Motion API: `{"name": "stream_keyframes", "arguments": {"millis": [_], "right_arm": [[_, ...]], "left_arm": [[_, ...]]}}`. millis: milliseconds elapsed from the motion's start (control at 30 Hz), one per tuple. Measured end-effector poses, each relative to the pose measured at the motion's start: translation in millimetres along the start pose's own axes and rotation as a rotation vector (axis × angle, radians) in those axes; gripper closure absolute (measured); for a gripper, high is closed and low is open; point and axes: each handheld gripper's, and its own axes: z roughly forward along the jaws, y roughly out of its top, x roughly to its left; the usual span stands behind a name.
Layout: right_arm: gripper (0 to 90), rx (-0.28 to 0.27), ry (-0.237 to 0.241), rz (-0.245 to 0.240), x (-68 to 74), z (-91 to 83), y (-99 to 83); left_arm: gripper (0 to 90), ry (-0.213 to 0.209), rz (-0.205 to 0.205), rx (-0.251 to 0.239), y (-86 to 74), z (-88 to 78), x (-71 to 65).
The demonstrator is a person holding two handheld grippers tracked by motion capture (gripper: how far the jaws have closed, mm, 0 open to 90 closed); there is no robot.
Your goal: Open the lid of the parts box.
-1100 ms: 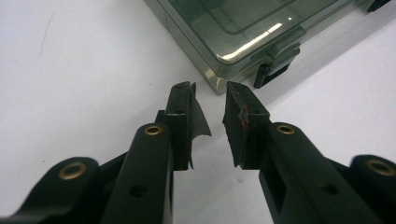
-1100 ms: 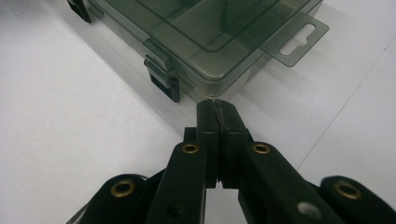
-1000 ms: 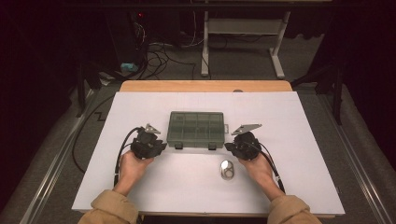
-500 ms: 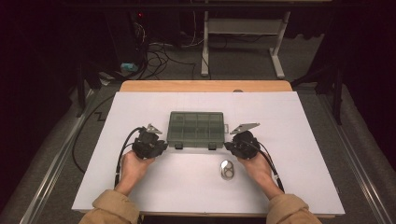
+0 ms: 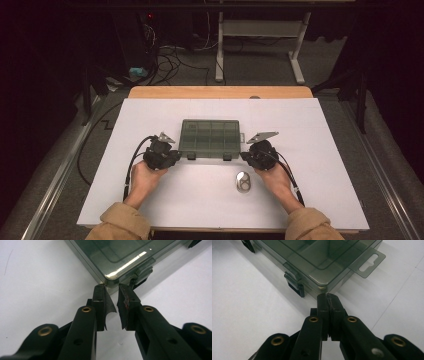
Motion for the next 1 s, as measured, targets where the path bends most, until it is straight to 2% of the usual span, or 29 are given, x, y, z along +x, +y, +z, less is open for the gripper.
{"name": "stream_keyframes", "arguments": {"millis": [467,667,900,1000], "right_arm": [[87.0,-0.032,-0.003,0.011,-0.2,-2.8,-0.2],[86.1,-0.075,0.007,0.016,0.2,-7.5,2.3],[85.1,-0.100,0.013,0.024,0.1,-11.5,5.1],[84.9,-0.104,0.012,0.026,-0.6,-12.4,6.4]], "left_arm": [[73.5,-0.011,0.004,-0.026,1.7,-3.1,-3.1],[64.3,0.006,0.029,-0.054,1.4,-1.2,-7.8],[49.1,0.047,0.056,-0.100,7.3,4.0,-14.3],[45.7,0.055,0.059,-0.126,11.5,4.3,-17.4]]}}
